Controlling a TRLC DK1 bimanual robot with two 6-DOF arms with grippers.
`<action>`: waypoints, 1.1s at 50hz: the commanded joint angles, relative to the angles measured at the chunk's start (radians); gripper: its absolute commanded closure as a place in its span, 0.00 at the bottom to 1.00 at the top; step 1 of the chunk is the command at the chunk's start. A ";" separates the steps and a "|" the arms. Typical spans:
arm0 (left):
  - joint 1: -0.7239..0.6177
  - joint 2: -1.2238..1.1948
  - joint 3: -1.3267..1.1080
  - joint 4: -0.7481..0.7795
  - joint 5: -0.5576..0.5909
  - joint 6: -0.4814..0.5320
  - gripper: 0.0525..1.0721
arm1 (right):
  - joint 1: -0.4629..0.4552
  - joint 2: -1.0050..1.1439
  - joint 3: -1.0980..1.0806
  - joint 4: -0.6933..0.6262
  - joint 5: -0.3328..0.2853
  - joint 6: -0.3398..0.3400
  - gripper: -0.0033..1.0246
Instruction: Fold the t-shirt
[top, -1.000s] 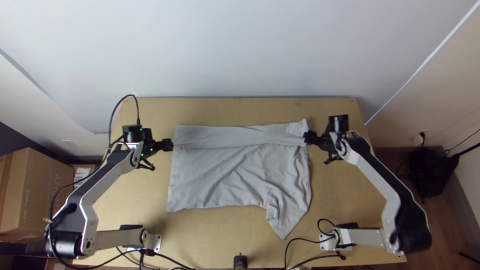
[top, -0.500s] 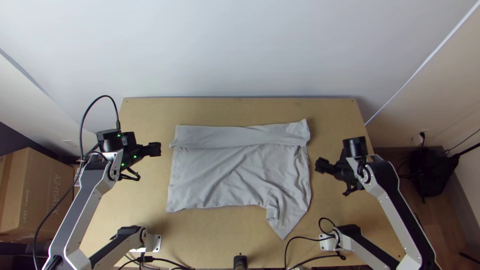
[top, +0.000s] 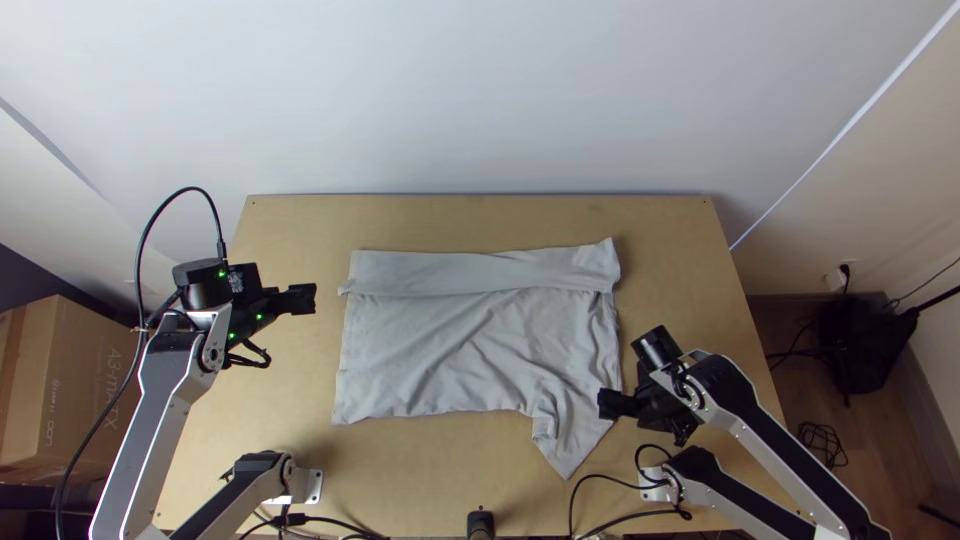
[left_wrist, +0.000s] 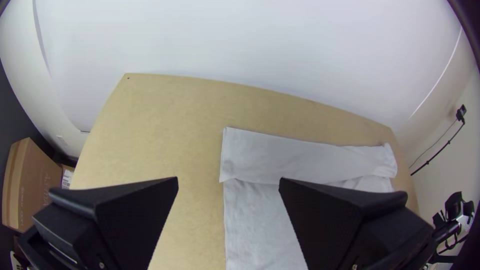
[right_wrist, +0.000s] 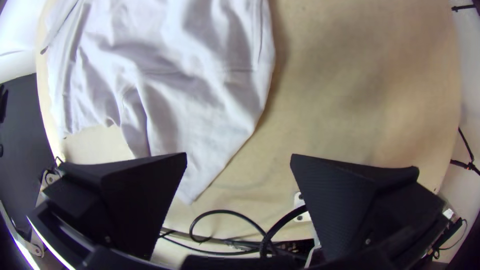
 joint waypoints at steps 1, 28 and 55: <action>-0.005 -0.023 0.019 -0.010 0.009 -0.016 0.05 | 0.029 0.039 -0.043 -0.002 -0.052 0.011 0.16; -0.003 -0.017 0.015 -0.009 0.008 -0.016 0.05 | 0.131 0.296 -0.065 0.109 -0.152 -0.072 0.40; -0.080 0.012 0.047 -0.231 0.009 0.171 0.05 | 0.217 0.384 -0.063 0.175 -0.170 -0.119 0.89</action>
